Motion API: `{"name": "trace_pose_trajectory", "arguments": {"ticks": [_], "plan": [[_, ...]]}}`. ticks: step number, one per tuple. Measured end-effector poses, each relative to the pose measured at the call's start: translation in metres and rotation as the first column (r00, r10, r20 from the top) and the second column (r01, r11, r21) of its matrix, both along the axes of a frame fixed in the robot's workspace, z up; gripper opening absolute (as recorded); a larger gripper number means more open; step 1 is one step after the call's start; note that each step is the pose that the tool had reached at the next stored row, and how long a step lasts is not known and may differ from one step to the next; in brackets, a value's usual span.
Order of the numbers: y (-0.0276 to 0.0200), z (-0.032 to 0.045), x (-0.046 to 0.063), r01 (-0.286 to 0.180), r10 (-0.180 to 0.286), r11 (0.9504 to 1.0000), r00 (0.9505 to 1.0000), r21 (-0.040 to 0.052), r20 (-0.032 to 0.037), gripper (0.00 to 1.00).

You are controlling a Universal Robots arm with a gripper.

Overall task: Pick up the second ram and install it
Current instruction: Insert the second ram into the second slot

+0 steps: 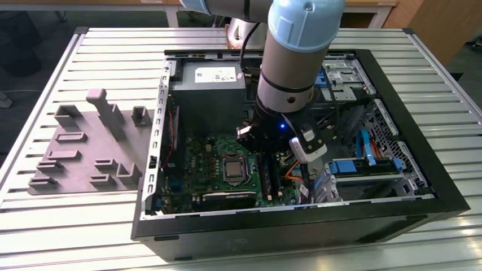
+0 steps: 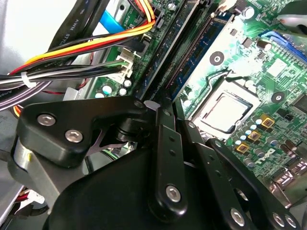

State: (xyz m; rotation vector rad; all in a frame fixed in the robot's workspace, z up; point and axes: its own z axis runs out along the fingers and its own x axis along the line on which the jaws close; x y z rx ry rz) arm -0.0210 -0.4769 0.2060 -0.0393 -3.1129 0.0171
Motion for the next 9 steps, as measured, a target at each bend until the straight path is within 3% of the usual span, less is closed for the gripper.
{"name": "trace_pose_trajectory", "arguments": {"ticks": [9], "plan": [[0.0, -0.0001, 0.0, 0.0, 0.0, 1.0, 1.0, 0.0001, 0.0, 0.15]]}}
